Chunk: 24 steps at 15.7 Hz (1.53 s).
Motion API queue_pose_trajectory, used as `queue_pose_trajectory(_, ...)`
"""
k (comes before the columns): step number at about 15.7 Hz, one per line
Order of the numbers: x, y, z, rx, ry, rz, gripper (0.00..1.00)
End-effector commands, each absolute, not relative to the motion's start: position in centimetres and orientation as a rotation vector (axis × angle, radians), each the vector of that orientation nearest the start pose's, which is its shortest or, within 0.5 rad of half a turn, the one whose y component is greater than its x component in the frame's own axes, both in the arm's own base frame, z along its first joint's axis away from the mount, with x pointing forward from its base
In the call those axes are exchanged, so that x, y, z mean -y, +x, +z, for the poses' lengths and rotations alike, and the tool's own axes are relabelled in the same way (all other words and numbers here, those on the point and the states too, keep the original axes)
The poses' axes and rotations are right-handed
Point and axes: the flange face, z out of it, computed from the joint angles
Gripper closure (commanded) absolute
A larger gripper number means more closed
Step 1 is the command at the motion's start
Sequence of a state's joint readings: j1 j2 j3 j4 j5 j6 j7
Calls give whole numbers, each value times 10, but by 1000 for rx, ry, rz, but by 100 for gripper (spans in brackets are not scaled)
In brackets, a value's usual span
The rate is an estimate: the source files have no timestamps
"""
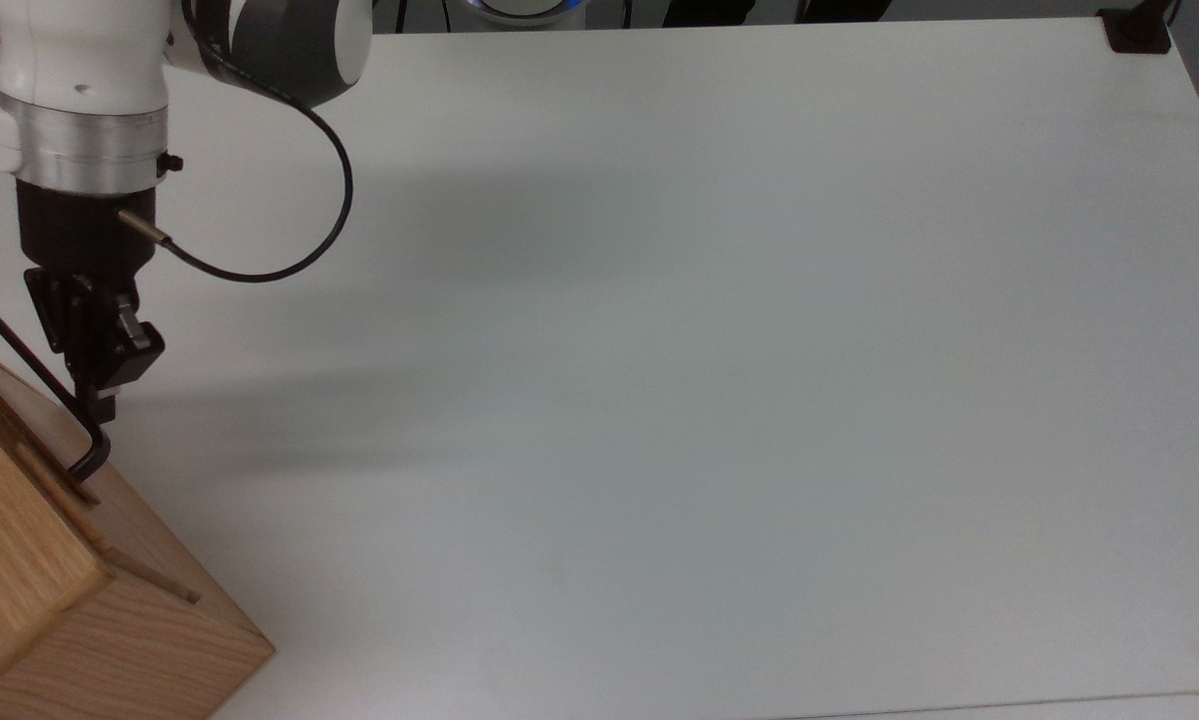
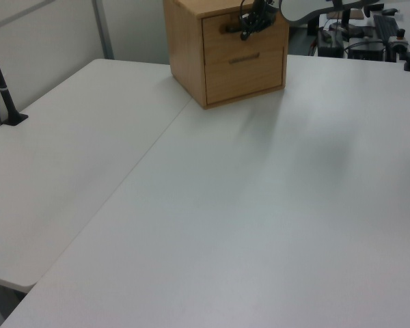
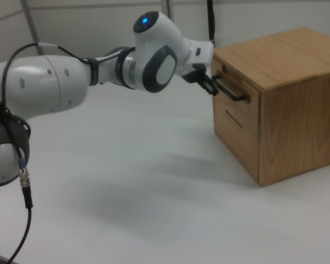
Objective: Close the drawer by sliding it
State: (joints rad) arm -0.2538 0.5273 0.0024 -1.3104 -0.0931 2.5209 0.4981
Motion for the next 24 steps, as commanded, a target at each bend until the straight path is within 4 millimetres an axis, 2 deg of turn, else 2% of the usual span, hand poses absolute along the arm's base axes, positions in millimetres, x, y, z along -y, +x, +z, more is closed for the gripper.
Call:
queue_pose_trajectory(1, 142, 708, 530, -829, -2920, -862, 100)
queue_pose_trajectory(2, 133, 703, 532, -771, -2970, -779, 100)
queue_pose_trajectory(5, 78, 686, 539, -564, -3069, -562, 100)
queue_pose_trajectory(7, 37, 661, 548, -427, -3121, -443, 100)
queue_pose_trajectory(10, -2, 619, 573, -225, -3181, -257, 100)
queue_pose_trajectory(13, -16, 587, 595, -106, -3178, -118, 100)
queue_pose_trajectory(16, -18, 555, 604, -77, -3168, -54, 100)
queue_pose_trajectory(17, -19, 549, 605, -62, -3168, -51, 95)
queue_pose_trajectory(18, -17, 548, 606, -43, -3169, -51, 81)
queue_pose_trajectory(19, -14, 549, 605, -38, -3171, -50, 55)
queue_pose_trajectory(20, -12, 551, 604, -50, -3170, -50, 10)
queue_pose_trajectory(21, -11, 551, 604, -55, -3170, -50, 0)
queue_pose_trajectory(24, -11, 552, 601, -64, -3173, -41, 0)
